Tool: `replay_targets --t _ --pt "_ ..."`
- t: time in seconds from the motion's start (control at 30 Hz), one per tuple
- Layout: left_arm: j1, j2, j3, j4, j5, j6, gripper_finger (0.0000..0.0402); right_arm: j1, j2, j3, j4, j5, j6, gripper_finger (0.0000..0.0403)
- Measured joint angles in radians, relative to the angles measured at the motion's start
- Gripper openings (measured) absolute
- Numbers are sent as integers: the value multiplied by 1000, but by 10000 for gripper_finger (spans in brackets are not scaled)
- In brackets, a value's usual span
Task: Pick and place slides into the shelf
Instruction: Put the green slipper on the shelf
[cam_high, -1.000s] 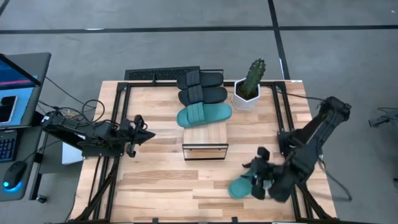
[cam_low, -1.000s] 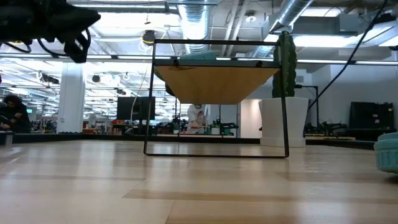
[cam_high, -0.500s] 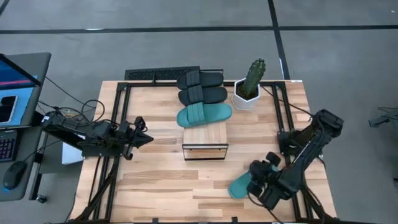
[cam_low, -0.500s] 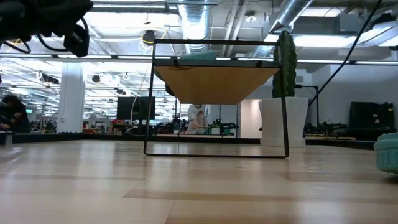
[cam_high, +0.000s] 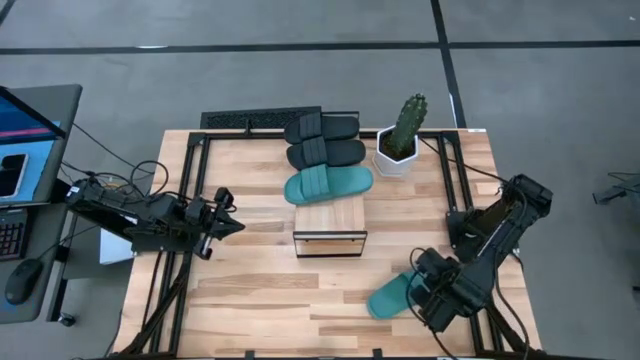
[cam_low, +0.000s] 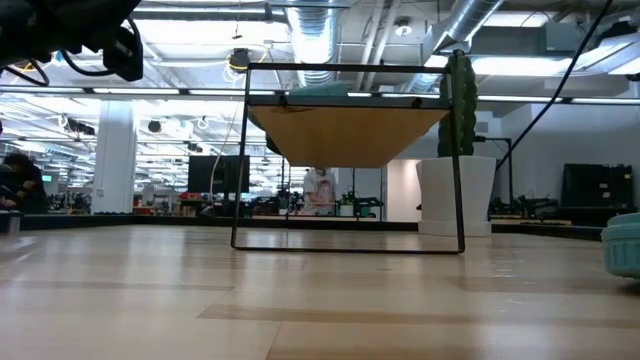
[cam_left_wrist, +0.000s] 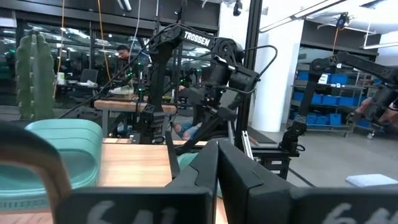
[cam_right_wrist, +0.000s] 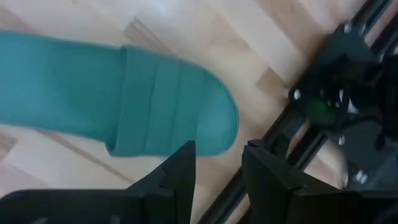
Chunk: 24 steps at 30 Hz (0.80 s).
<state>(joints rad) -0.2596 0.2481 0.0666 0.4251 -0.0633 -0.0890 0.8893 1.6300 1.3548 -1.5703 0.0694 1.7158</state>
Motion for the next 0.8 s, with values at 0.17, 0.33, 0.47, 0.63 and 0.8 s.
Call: replay_targets --t 0.17,0.33,0.47,0.63,0.8 --pt "0 0 0 9 1 21 0 25 28 0 14 -14 42 118" --pt "0 0 0 11 2 42 0 69 76 0 50 8 160 118" --pt "0 0 0 12 2 42 0 105 129 0 122 10 233 119" --pt "0 0 0 12 2 27 0 117 200 0 200 7 283 131" --pt "0 0 0 31 2 2 0 95 241 0 190 -5 349 147"
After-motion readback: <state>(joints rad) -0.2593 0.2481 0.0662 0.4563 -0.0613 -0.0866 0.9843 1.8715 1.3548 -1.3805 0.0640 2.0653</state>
